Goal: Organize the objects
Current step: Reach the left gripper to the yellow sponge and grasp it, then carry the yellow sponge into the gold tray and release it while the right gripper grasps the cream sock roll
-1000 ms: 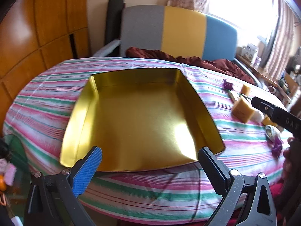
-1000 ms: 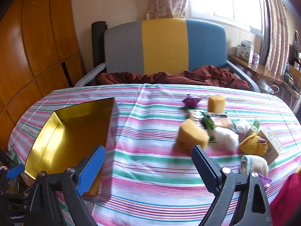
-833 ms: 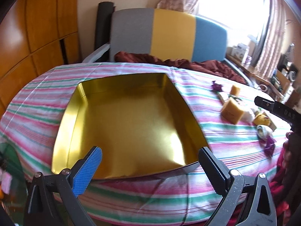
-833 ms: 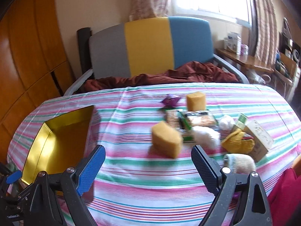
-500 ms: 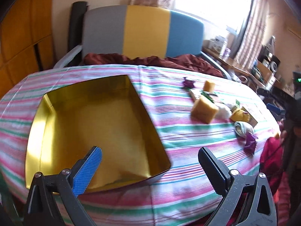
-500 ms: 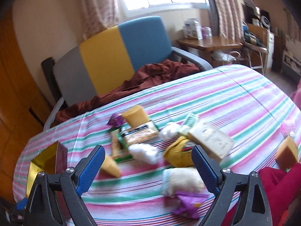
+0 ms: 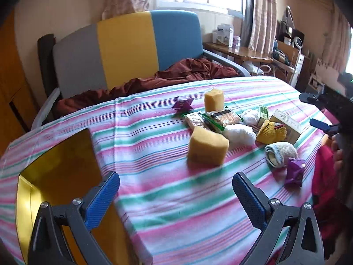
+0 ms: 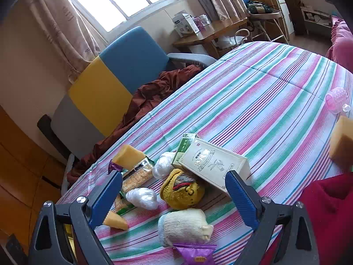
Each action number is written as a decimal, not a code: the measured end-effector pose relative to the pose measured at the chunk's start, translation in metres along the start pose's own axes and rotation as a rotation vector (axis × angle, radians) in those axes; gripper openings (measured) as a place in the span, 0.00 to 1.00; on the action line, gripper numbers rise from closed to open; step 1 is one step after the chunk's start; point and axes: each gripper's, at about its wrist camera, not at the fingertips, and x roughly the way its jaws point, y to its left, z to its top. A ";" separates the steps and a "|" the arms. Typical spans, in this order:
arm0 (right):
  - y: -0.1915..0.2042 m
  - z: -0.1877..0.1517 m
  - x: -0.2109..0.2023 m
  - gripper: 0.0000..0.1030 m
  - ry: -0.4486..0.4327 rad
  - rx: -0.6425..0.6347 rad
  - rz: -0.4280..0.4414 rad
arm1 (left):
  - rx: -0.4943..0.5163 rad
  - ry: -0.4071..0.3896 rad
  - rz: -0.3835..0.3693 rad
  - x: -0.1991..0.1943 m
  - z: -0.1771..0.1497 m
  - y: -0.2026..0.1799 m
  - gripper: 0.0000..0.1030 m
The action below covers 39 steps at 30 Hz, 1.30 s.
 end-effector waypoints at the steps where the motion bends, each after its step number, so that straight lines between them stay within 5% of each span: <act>1: 0.001 0.000 0.000 0.93 0.003 -0.005 0.000 | 0.003 0.011 -0.012 0.009 0.005 -0.003 1.00; 17: 0.004 -0.001 0.010 0.93 0.062 -0.002 0.040 | 0.149 0.076 -0.006 0.101 0.040 -0.046 0.99; 19: 0.004 -0.001 0.010 0.93 0.065 -0.002 0.038 | 0.130 0.119 -0.028 0.115 0.040 -0.043 0.82; 20: 0.004 -0.002 0.011 0.93 0.066 -0.002 0.036 | 0.101 0.151 -0.098 0.120 0.039 -0.041 0.66; 21: 0.004 -0.002 0.011 0.93 0.068 -0.004 0.035 | 0.073 0.169 -0.137 0.122 0.038 -0.039 0.63; 39: 0.030 -0.017 0.042 0.92 0.268 -0.168 -0.013 | -0.003 0.094 -0.136 0.035 -0.016 -0.041 0.62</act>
